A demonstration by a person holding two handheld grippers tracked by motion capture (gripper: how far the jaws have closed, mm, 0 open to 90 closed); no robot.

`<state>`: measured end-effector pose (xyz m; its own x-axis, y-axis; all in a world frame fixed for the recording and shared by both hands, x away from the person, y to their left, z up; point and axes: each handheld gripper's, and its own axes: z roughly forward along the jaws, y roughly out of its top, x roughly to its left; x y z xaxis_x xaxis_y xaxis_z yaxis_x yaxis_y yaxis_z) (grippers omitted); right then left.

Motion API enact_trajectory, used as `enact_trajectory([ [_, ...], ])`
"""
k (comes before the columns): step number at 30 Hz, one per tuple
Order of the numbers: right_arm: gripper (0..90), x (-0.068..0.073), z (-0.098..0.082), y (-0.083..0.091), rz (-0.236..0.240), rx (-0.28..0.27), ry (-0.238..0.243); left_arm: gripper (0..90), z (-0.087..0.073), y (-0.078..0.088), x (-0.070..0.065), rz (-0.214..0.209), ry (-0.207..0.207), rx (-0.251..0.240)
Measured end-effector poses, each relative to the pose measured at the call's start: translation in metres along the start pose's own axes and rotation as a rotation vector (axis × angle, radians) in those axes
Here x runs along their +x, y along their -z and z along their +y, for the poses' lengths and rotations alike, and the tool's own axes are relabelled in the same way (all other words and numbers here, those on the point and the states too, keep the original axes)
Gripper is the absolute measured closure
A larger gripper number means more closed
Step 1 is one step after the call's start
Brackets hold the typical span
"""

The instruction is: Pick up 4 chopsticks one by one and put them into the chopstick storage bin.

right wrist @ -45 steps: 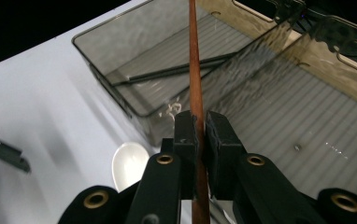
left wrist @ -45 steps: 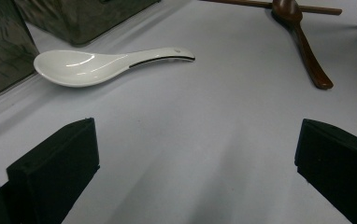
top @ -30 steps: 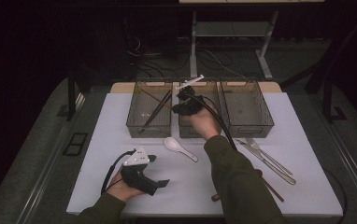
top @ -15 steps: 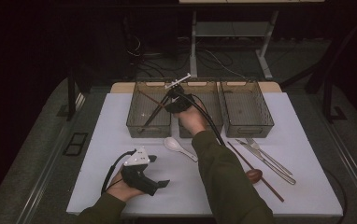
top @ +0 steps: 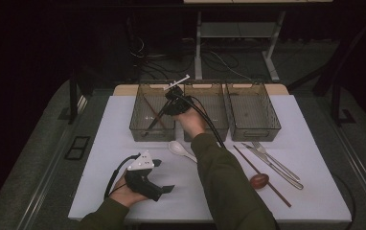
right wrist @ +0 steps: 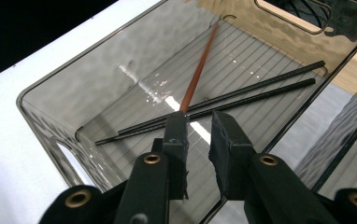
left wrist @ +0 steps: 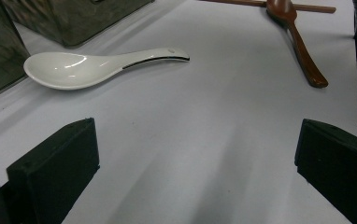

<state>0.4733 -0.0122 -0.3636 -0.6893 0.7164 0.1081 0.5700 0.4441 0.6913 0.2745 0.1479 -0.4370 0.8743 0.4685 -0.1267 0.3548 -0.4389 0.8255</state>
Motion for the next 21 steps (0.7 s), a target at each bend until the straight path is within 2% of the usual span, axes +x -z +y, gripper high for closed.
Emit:
enact_trajectory([
  [5, 71.3, 0.000, 0.000, 0.005, 0.014, -0.003, 0.007, 0.0, 0.000, 0.000, -0.001, 0.001, -0.002, 0.001],
  [10, 65.6, 0.000, -0.004, 0.015, 0.050, -0.025, 0.018, 0.0, 0.000, 0.001, 0.000, -0.001, -0.010, 0.006],
  [16, 54.4, -0.007, -0.018, 0.032, 0.095, -0.071, 0.015, 0.0, 0.001, 0.003, -0.001, 0.004, -0.004, -0.004],
  [21, 48.3, -0.012, -0.034, 0.051, 0.104, -0.087, 0.028, 0.0, 0.001, 0.003, -0.002, 0.011, -0.010, -0.005],
])
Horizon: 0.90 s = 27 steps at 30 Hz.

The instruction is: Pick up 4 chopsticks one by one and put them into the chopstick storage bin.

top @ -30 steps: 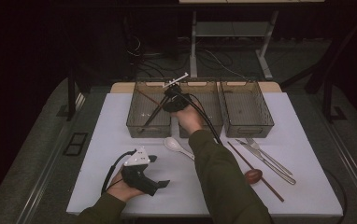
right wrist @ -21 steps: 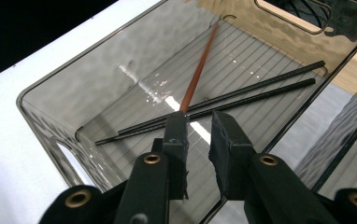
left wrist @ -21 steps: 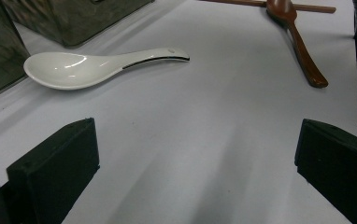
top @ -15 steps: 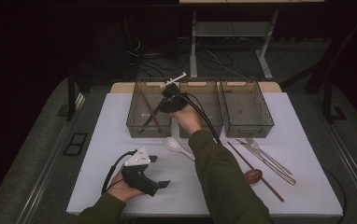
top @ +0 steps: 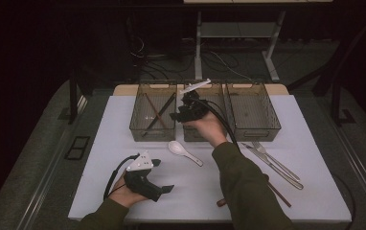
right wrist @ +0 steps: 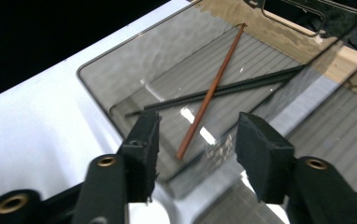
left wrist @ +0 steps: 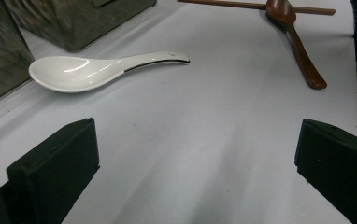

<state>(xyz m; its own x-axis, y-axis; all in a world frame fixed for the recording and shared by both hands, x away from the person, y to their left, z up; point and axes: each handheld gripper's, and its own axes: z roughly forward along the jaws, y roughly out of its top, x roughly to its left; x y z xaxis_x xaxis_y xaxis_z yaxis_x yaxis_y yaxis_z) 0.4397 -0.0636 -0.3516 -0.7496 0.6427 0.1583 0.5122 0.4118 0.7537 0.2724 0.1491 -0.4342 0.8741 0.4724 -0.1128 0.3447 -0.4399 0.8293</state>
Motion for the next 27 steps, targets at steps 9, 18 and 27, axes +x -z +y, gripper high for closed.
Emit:
enact_trajectory([
  [9, 37.4, -0.013, -0.029, 0.043, -0.016, -0.032, 0.027, 0.0, 0.000, 0.000, -0.001, -0.003, 0.015, -0.009],
  [18, 36.0, -0.028, -0.058, 0.083, -0.029, -0.067, 0.016, 0.0, -0.002, 0.001, 0.001, 0.001, 0.021, -0.011],
  [27, 36.4, -0.037, -0.091, 0.113, -0.035, -0.066, 0.020, 0.0, -0.003, 0.001, 0.002, -0.001, 0.018, -0.008],
])
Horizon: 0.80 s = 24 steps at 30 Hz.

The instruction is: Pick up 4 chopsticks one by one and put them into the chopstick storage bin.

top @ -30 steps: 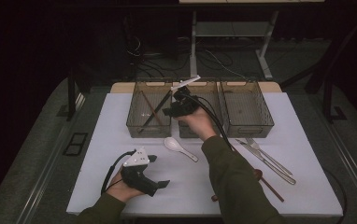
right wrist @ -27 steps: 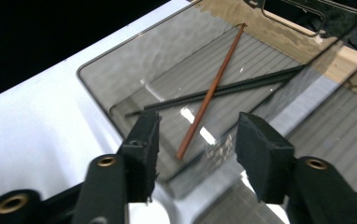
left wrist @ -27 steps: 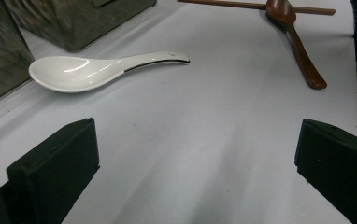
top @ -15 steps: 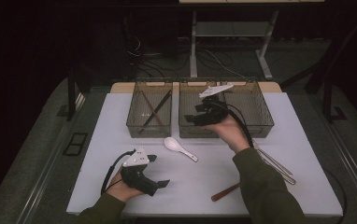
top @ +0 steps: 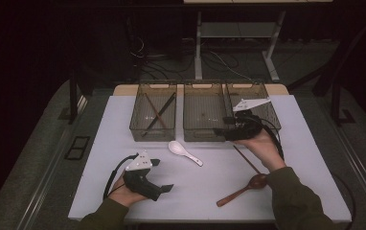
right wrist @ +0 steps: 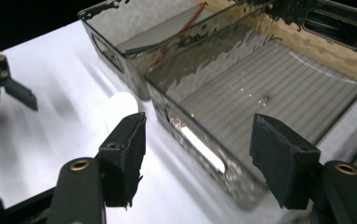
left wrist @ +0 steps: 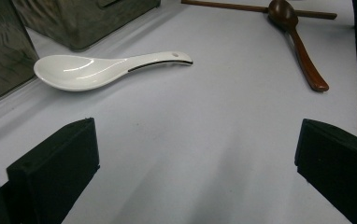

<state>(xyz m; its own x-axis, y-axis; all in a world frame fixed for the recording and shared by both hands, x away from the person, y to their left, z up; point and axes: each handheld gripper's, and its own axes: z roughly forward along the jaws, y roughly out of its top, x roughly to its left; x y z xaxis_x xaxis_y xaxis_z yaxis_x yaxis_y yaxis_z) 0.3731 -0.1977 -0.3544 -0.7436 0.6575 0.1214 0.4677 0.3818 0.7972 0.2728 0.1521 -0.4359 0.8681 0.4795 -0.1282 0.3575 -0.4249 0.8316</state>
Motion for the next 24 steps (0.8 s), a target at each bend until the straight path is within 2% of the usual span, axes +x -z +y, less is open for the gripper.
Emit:
enact_trajectory([
  [7, 37.6, -0.002, -0.020, 0.016, -0.003, 0.002, -0.002, 0.0, -0.002, 0.002, 0.001, -0.003, -0.015, 0.009],
  [15, 40.7, -0.007, -0.048, 0.034, -0.008, 0.018, -0.023, 0.0, -0.002, 0.002, 0.002, 0.005, -0.008, 0.008],
  [18, 43.2, -0.010, -0.057, 0.043, 0.004, 0.015, -0.039, 0.0, -0.002, 0.002, 0.002, 0.007, -0.012, 0.008],
  [24, 43.5, -0.014, -0.074, 0.058, -0.017, 0.028, -0.045, 0.0, -0.002, 0.003, 0.002, 0.012, -0.013, 0.007],
])
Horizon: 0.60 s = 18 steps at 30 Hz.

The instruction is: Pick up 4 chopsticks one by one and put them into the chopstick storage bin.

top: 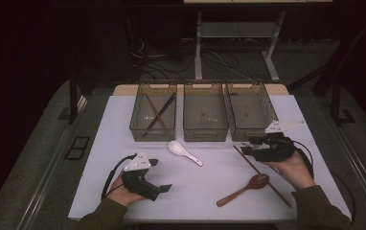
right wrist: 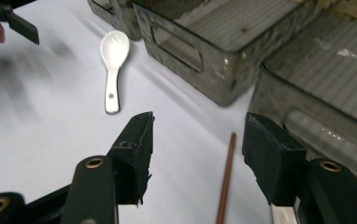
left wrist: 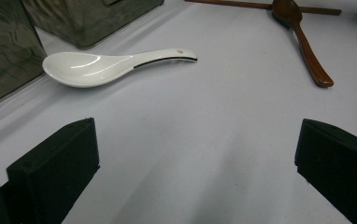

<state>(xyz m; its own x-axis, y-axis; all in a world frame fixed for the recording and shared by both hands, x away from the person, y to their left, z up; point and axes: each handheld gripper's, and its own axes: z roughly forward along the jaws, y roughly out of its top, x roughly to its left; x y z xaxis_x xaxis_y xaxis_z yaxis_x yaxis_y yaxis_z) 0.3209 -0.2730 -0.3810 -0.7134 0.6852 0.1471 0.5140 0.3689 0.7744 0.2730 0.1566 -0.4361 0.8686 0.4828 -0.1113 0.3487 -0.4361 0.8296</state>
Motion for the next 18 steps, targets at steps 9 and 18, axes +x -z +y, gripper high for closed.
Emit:
enact_trajectory([
  [9, 45.0, 0.001, -0.028, 0.019, -0.027, 0.021, 0.004, 0.0, 0.000, 0.000, 0.000, 0.006, 0.001, 0.004],
  [18, 52.8, 0.007, -0.055, 0.036, -0.029, 0.052, -0.002, 0.0, 0.000, -0.001, 0.000, 0.008, 0.002, 0.006],
])
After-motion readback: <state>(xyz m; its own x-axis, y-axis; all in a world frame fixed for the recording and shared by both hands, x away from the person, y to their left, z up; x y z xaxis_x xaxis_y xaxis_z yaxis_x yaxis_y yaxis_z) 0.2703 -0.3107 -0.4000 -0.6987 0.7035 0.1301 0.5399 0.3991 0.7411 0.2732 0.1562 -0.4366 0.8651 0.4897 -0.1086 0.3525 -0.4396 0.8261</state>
